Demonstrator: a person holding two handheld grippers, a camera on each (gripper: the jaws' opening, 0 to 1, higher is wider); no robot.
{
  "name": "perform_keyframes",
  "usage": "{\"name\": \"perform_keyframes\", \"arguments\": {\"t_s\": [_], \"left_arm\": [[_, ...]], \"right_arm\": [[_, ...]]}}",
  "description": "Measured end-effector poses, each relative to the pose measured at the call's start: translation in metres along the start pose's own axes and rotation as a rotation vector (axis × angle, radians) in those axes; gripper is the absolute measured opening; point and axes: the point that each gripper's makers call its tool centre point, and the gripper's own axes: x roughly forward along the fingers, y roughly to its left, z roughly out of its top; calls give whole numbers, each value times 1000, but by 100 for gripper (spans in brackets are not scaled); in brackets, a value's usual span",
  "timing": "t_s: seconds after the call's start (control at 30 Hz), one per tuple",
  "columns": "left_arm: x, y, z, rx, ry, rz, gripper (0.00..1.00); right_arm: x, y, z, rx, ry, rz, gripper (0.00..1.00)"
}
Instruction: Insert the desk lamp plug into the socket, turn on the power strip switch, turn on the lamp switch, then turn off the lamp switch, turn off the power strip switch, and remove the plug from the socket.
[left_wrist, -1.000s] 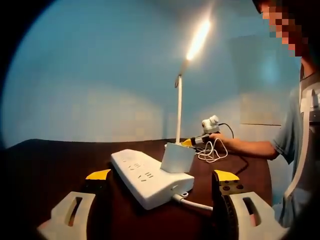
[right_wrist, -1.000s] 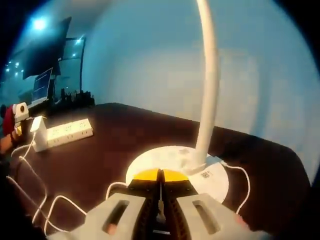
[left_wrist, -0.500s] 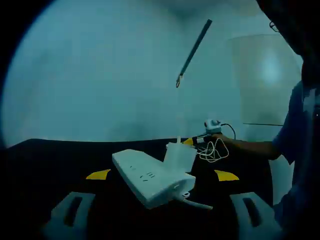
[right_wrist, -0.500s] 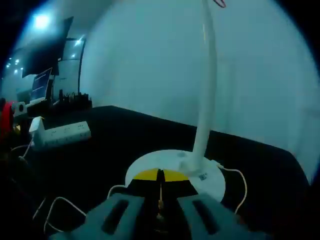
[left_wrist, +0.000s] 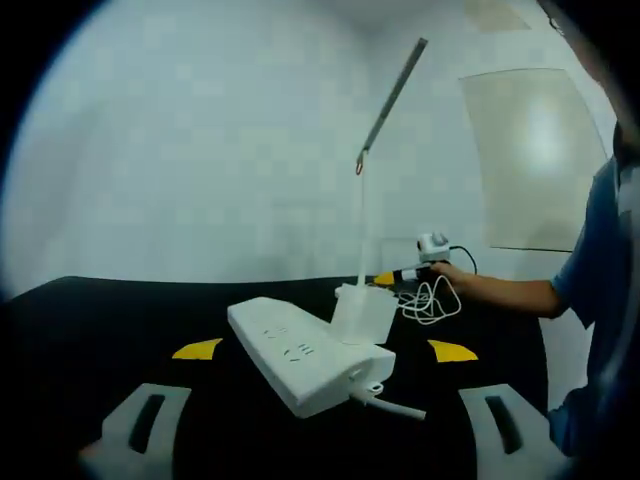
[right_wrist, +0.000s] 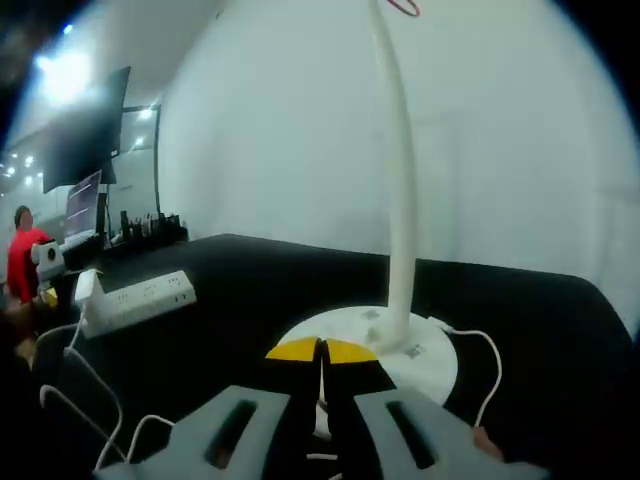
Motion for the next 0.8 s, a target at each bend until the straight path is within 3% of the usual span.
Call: {"name": "perform_keyframes", "arguments": {"t_s": [0.33, 0.5, 0.8], "left_arm": [[-2, -5, 5, -11, -28, -22, 76], [-1, -5, 3, -18, -19, -27, 76], [-1, -5, 5, -26, -26, -28, 75]], "right_arm": [[-19, 6, 14, 28, -21, 7, 3], [-29, 14, 33, 42, -54, 21, 6], [-46, 56, 46, 6, -21, 113, 16]]}}
